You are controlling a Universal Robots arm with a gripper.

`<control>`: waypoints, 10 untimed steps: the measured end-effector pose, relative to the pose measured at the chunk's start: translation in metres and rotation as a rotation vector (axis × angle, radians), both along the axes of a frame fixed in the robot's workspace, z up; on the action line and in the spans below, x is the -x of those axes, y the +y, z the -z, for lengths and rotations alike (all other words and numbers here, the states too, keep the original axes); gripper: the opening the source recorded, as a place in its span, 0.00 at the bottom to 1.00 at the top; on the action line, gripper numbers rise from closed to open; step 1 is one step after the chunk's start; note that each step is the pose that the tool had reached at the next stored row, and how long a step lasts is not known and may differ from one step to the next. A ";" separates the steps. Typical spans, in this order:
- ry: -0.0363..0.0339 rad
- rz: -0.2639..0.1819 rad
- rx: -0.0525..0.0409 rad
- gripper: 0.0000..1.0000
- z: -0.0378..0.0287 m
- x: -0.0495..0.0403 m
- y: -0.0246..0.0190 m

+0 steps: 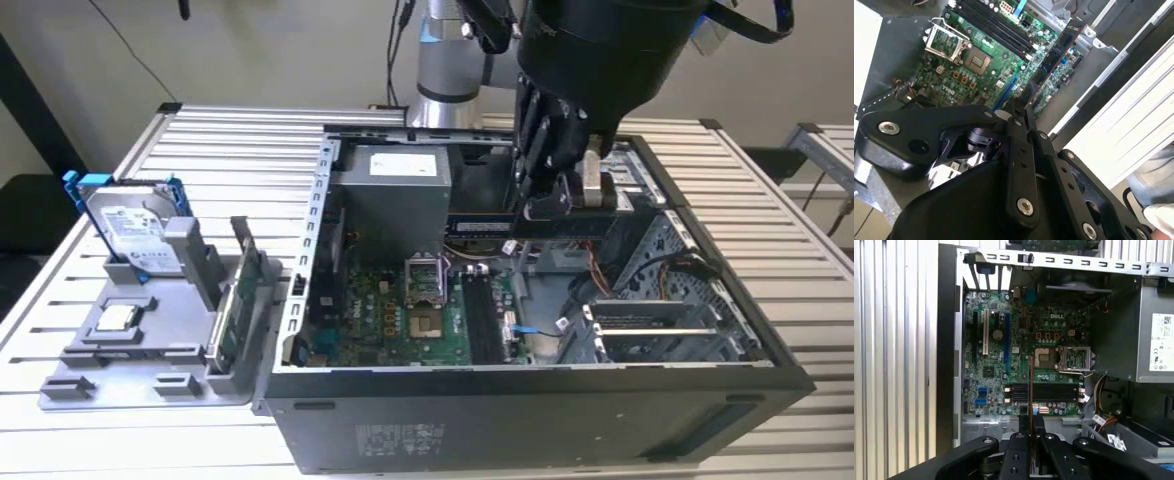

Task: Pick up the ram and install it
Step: 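Pick up the ram and move it above insertion slot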

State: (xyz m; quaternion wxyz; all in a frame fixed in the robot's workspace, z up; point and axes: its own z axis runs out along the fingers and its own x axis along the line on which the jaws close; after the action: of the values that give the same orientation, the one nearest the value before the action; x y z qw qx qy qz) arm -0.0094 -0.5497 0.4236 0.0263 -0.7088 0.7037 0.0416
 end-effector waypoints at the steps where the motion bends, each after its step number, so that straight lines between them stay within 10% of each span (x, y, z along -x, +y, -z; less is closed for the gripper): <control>1: 0.0000 0.000 0.0000 0.14 0.0000 -0.0027 0.0000; 10: 0.0000 0.000 0.0000 0.14 0.0000 -0.0211 0.0000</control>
State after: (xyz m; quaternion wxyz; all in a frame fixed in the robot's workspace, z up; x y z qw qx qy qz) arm 0.0117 -0.5496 0.4236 0.0263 -0.7088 0.7037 0.0416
